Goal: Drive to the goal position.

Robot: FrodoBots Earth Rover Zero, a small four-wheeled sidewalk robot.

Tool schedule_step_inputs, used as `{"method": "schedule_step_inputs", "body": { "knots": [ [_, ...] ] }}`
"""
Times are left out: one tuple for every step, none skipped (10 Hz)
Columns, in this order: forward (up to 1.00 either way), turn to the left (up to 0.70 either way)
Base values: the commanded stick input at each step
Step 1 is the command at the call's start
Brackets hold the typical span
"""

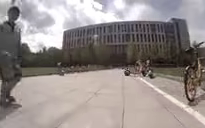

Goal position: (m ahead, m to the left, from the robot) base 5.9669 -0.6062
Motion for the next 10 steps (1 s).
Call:
{"method": "schedule_step_inputs", "body": {
  "knots": [
    [0.7, 0.01],
    [0.7, 0.01],
    [0.7, 0.0],
    [0.13, 0.0],
    [0.0, 0.0],
    [0.0, 0.0],
    [0.0, 0.0],
    [0.0, 0.0],
    [0.0, 0.0],
    [0.0, 0.0]
  ]
}}
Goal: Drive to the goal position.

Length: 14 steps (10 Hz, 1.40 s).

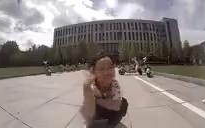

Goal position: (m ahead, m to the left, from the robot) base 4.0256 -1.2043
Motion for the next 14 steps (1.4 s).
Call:
{"method": "schedule_step_inputs", "body": {
  "knots": [
    [0.0, 0.0],
    [0.0, 0.0],
    [0.0, 0.0],
    [0.0, 0.01],
    [0.0, 0.04],
    [0.0, 0.0],
    [0.0, 0.0],
    [0.0, 0.0],
    [0.0, 0.0],
    [0.0, 0.0],
    [0.0, 0.0],
    [0.0, 0.0],
    [0.0, 0.0],
    [0.0, 0.01]
  ]
}}
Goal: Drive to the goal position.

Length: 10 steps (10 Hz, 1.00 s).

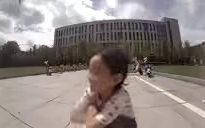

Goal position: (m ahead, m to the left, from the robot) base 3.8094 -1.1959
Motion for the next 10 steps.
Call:
{"method": "schedule_step_inputs", "body": {
  "knots": [
    [0.0, 0.06],
    [0.0, 0.11],
    [0.0, 0.0],
    [0.0, 0.0],
    [0.0, 0.0],
    [0.0, 0.0],
    [0.0, 0.0],
    [0.0, 0.0],
    [0.0, 0.0],
    [0.0, 0.0]
  ]
}}
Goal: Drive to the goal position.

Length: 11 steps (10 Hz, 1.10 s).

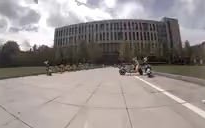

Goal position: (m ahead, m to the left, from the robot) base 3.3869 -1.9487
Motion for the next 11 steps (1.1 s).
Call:
{"method": "schedule_step_inputs", "body": {
  "knots": [
    [0.0, 0.0],
    [0.09, 0.0],
    [0.24, 0.0],
    [0.4, 0.0],
    [0.55, 0.0],
    [0.7, 0.0],
    [0.7, 0.0],
    [0.7, 0.0],
    [0.7, 0.0],
    [0.7, 0.0],
    [0.7, 0.0]
  ]
}}
